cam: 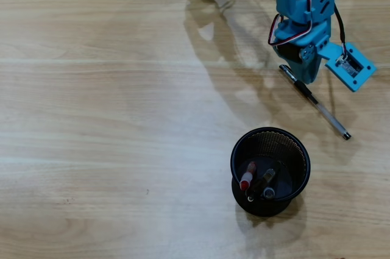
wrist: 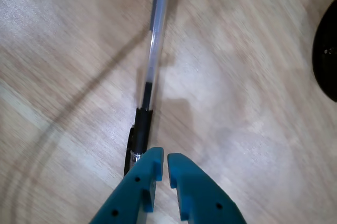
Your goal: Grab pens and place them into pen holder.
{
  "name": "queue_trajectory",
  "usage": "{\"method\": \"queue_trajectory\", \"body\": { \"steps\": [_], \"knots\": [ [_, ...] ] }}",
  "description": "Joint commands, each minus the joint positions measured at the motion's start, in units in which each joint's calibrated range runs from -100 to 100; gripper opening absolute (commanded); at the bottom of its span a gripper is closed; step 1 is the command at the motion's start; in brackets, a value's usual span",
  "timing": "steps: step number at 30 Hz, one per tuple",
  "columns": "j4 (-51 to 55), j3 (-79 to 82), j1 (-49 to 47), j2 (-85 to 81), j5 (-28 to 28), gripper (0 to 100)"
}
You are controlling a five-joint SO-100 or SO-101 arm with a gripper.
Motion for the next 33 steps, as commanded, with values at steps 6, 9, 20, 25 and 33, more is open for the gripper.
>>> {"method": "queue_trajectory", "body": {
  "steps": [6,9,20,25,33],
  "knots": [
    [0.31,-5.27,-0.14,2.59,0.20,14],
    [0.31,-5.27,-0.60,3.09,0.20,15],
    [0.14,-5.36,-5.23,5.78,-2.69,15],
    [0.14,-5.36,-5.95,7.54,-3.76,15],
    [0.14,-5.36,-4.87,8.05,-3.76,15]
  ]
}}
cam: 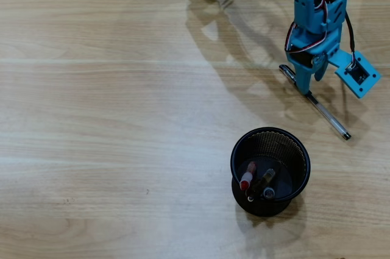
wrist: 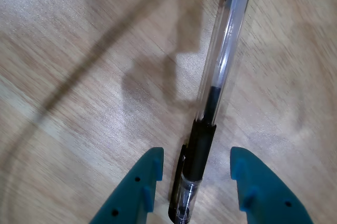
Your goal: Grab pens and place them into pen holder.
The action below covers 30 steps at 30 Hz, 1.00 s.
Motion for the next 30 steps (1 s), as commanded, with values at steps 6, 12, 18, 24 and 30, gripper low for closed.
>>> {"method": "queue_trajectory", "body": {
  "steps": [6,12,18,24,30],
  "knots": [
    [-0.47,-2.16,1.36,1.08,-0.13,15],
    [-2.28,-2.70,1.45,5.11,-0.18,15],
    [-2.54,-2.70,1.45,5.87,-0.18,8],
    [-2.02,-2.70,2.00,5.45,-0.68,2],
    [-1.93,-4.59,2.45,4.10,-0.48,2]
  ]
}}
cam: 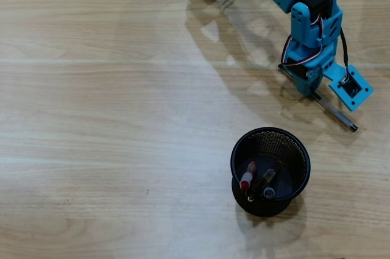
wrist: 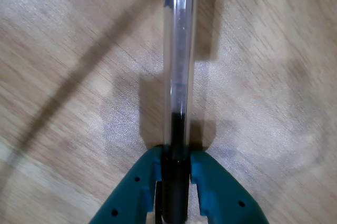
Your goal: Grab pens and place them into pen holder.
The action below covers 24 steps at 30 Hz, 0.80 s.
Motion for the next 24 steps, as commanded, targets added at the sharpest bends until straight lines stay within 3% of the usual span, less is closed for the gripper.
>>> {"method": "queue_trajectory", "body": {
  "steps": [1,6,15,21,24],
  "knots": [
    [0.66,-4.07,1.37,-2.76,-0.07,2],
    [2.64,-7.05,2.46,-8.73,-0.17,2],
    [20.29,-17.86,6.55,-18.05,-0.07,2],
    [20.03,-22.37,10.00,-22.75,1.71,2],
    [14.01,-21.83,11.27,-23.42,1.81,2]
  ]
}}
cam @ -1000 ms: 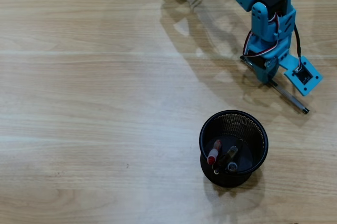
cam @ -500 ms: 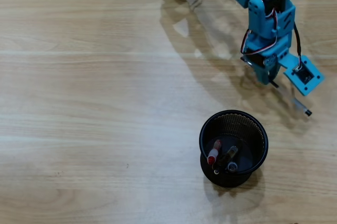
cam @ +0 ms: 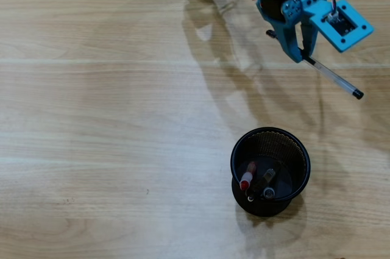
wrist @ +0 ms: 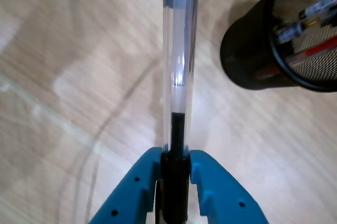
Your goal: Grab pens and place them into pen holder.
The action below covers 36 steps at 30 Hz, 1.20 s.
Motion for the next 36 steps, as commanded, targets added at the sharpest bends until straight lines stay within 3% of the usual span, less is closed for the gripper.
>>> {"method": "queue_trajectory", "body": {
  "steps": [1,8,14,22,32,36],
  "knots": [
    [-8.99,-2.21,2.43,-4.68,0.51,2],
    [-41.36,3.02,5.70,-4.51,2.14,2],
    [-57.12,6.89,9.87,-4.34,1.94,2],
    [-59.61,9.69,16.32,-2.92,1.78,2],
    [-59.79,10.23,16.77,4.73,-2.08,2],
    [-65.55,10.23,16.05,8.84,-2.13,2]
  ]
}}
